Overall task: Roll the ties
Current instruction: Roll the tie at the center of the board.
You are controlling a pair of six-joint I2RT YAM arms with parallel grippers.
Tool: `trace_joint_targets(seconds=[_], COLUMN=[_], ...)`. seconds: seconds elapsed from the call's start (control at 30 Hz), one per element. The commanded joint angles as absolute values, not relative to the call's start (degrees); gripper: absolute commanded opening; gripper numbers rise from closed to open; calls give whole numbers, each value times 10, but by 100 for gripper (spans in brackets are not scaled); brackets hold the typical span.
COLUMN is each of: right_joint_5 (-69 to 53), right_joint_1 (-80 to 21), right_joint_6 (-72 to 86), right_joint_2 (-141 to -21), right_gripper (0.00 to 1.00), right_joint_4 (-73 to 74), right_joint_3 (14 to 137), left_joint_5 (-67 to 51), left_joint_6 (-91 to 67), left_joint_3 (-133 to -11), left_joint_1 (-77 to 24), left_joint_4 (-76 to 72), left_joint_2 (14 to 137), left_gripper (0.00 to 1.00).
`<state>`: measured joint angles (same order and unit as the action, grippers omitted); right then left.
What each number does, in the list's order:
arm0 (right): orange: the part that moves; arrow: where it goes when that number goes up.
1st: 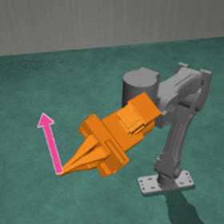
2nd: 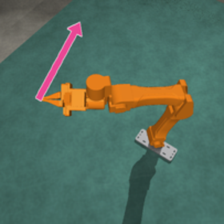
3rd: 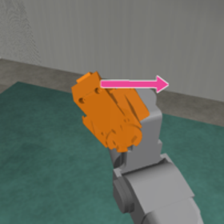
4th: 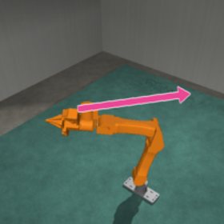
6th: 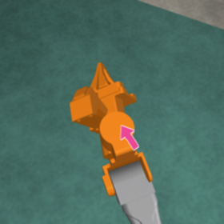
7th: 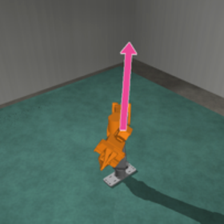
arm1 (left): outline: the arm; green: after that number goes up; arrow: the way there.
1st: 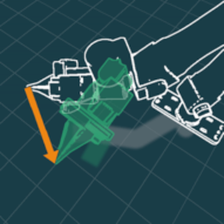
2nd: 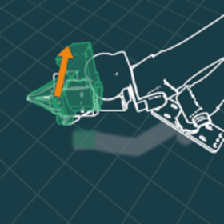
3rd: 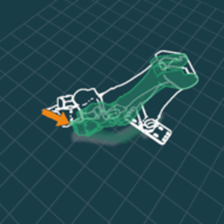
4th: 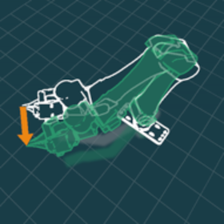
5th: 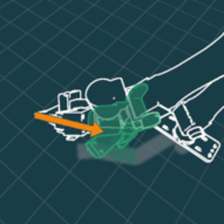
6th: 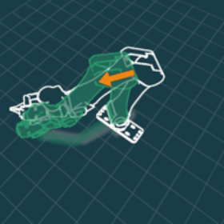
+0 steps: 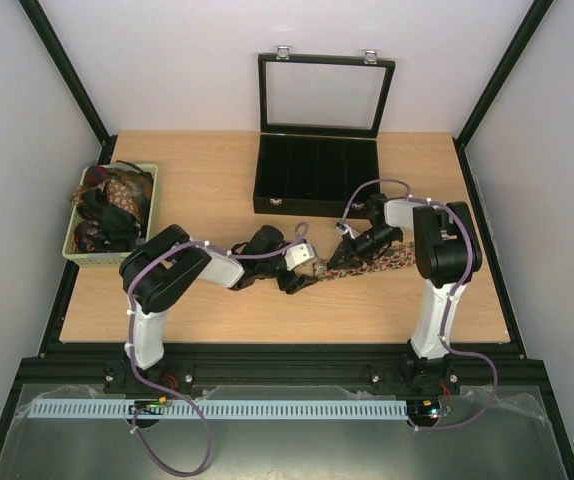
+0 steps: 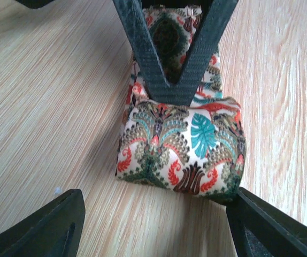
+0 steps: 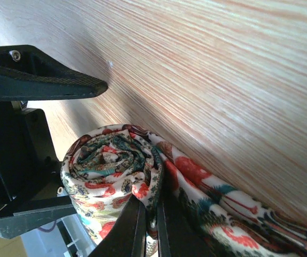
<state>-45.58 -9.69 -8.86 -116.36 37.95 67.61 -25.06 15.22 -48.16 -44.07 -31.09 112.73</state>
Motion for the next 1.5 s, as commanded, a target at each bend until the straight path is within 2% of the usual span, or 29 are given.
trace_joint_targets(seconds=[0.0,0.23,0.37,0.63,0.77,0.87,1.0,1.17,1.27,1.47], right_joint_5=[-318,-318,-326,-327,-332,-335,-341,-385,-431,-507], right_joint_1=[-98,-99,-102,-108,-110,-110,-104,-70,-67,-84], right_joint_6=[-109,-72,-67,-65,-61,-53,-48,-51,-54,-28], right_joint_2=[-1169,-1167,-1179,-1190,-1193,-1194,-1192,-1173,-1150,-1128], right_gripper=[1,1,1,1,2,4,13,43,47,46], right_joint_4=[348,324,329,330,330,328,352,396,421,437], right_joint_3=[628,620,626,633,633,638,659,696,704,696], left_joint_5=[-290,-287,-269,-245,-264,-281,-277,-234,-214,-199], left_joint_6=[123,110,121,190,200,195,185,167,155,143], left_joint_3=[-490,-500,-507,-493,-514,-532,-532,-524,-525,-533], left_joint_1=[-448,-468,-470,-467,-466,-468,-467,-467,-468,-470], left_joint_4=[-346,-408,-410,-387,-368,-346,-301,-236,-212,-182], left_joint_2=[1168,1209,1219,1209,1213,1215,1208,1208,1210,1213], left_gripper=[76,74,68,67,58,44,34,31,31,32])
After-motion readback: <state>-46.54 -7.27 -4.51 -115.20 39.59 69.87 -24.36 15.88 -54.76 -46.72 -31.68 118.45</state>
